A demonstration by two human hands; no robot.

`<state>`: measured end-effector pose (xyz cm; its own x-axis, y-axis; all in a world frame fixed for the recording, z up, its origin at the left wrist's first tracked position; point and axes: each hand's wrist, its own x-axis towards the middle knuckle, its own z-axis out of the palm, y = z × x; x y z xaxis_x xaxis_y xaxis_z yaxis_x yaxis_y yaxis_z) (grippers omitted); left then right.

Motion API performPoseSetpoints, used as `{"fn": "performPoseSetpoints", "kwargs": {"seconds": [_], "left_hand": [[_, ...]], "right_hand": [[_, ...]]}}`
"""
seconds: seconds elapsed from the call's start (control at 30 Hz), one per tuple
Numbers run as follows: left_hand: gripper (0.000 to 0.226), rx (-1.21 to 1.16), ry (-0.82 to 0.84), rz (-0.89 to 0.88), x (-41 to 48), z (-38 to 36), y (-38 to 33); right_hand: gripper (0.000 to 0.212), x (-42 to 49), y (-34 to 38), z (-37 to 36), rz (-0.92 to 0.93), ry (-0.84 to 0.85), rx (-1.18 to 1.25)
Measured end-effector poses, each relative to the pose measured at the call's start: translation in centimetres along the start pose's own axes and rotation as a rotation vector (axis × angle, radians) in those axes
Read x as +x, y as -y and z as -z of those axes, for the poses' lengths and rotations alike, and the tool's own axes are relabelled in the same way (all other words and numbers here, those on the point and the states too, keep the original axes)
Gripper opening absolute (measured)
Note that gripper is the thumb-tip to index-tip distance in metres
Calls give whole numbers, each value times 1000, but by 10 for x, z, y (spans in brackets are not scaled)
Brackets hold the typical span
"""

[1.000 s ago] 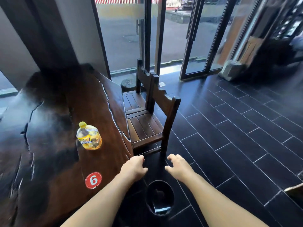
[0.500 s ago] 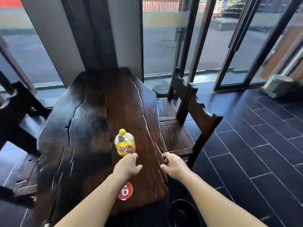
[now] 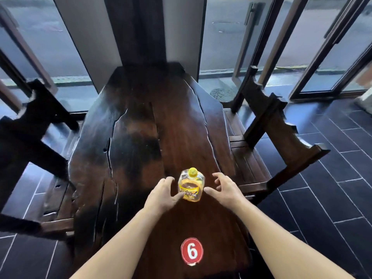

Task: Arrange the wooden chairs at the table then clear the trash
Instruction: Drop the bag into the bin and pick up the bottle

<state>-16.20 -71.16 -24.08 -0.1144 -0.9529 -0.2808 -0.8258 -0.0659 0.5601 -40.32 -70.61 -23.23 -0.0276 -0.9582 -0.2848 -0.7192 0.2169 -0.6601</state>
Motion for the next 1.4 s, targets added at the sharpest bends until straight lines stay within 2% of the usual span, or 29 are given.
{"fn": "performPoseSetpoints", "kwargs": {"seconds": [0.2,0.43,0.73,1.03,1.4], "left_hand": [[84,-169,63,-23,31,-7,14],[105,-279,175,-51,55,-22,19],[91,-306,185,-103,58,-27,6],[87,-267,190,-155,52,-37,-18],[91,-176,312,-332,17,-93,-105]], "right_hand": [[88,23,7,-29,-35,9,125],[92,34,2,-44,-81,-25,154],[73,33,1,-51,-106,5,199],[71,10,-7,-28,-121,-51,204],[73,-75,-66,44,-212,-157,244]]}}
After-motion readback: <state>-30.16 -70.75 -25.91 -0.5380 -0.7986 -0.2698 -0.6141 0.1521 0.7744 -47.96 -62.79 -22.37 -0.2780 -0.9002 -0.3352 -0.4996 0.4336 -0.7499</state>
